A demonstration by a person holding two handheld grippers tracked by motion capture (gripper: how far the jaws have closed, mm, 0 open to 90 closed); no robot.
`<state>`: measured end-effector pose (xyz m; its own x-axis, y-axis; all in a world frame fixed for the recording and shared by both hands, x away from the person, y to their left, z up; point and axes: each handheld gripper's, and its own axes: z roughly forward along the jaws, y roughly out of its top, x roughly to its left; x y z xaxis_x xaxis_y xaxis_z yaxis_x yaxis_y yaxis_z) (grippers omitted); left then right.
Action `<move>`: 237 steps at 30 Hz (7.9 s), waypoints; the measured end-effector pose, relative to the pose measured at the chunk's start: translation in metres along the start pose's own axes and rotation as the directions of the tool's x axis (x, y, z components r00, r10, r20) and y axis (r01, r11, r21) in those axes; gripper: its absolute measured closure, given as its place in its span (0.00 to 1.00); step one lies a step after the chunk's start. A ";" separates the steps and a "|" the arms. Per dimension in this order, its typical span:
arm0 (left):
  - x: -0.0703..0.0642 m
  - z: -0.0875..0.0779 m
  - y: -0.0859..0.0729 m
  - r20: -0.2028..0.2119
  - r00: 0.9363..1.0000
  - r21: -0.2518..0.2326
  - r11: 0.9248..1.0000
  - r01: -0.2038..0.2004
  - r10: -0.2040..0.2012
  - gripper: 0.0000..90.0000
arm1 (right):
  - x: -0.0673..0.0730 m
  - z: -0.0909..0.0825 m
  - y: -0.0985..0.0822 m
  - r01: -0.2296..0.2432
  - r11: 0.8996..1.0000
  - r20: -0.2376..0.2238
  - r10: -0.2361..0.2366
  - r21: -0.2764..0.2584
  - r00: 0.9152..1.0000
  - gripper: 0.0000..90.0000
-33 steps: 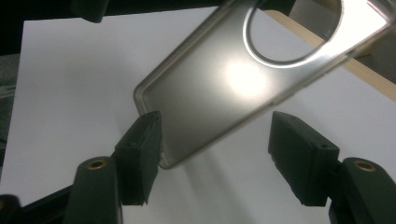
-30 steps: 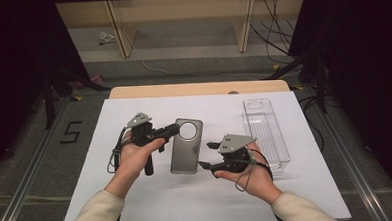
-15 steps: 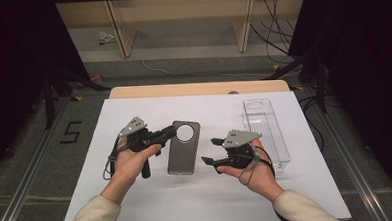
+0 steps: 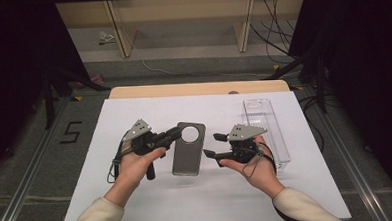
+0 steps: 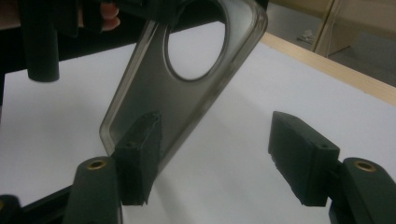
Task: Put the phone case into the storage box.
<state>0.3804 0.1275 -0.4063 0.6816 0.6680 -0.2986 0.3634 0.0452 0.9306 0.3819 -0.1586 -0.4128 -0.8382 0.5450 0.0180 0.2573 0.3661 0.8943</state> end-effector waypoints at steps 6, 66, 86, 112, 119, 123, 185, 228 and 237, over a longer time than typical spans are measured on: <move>-0.007 0.005 -0.003 0.009 1.000 -0.005 1.000 0.002 -0.002 0.91 | -0.002 -0.001 0.005 -0.036 0.999 0.021 0.037 -0.039 0.999 0.46; -0.023 0.017 -0.015 -0.012 0.999 -0.029 0.999 -0.037 0.036 0.90 | -0.007 -0.012 0.019 -0.150 0.976 0.125 0.170 -0.158 0.977 0.93; -0.029 0.011 -0.002 -0.025 0.987 0.052 0.986 -0.159 0.161 0.27 | -0.008 -0.017 0.023 -0.135 0.976 0.146 0.161 -0.173 0.976 0.94; -0.018 -0.024 -0.008 -0.085 0.956 0.098 0.957 -0.273 0.282 0.00 | -0.028 -0.033 0.029 -0.148 0.965 0.200 0.192 -0.216 0.961 0.94; -0.010 -0.034 -0.008 -0.108 0.950 0.081 0.955 -0.286 0.294 0.00 | -0.033 -0.038 0.030 -0.149 0.962 0.214 0.198 -0.228 0.957 0.94; -0.006 -0.038 -0.009 -0.116 0.949 0.080 0.955 -0.286 0.294 0.00 | -0.036 -0.039 0.030 -0.151 0.961 0.221 0.203 -0.232 0.954 0.94; 0.003 -0.049 -0.018 -0.126 0.941 0.085 0.949 -0.304 0.313 0.00 | -0.076 -0.071 0.039 -0.171 0.930 0.313 0.277 -0.327 0.909 0.94; 0.006 -0.049 -0.019 -0.134 0.941 0.087 0.949 -0.303 0.312 0.00 | -0.099 -0.092 0.041 -0.162 0.916 0.374 0.305 -0.367 0.876 0.94; 0.007 -0.049 -0.019 -0.136 0.941 0.088 0.950 -0.301 0.311 0.00 | -0.107 -0.104 0.040 -0.149 0.912 0.407 0.311 -0.381 0.859 0.94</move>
<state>0.3471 0.1678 -0.4153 0.6679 0.7434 0.0370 0.1958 -0.2235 0.9548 0.4326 -0.2806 -0.3325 -0.4441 0.8890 0.1112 0.1764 -0.0349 0.9837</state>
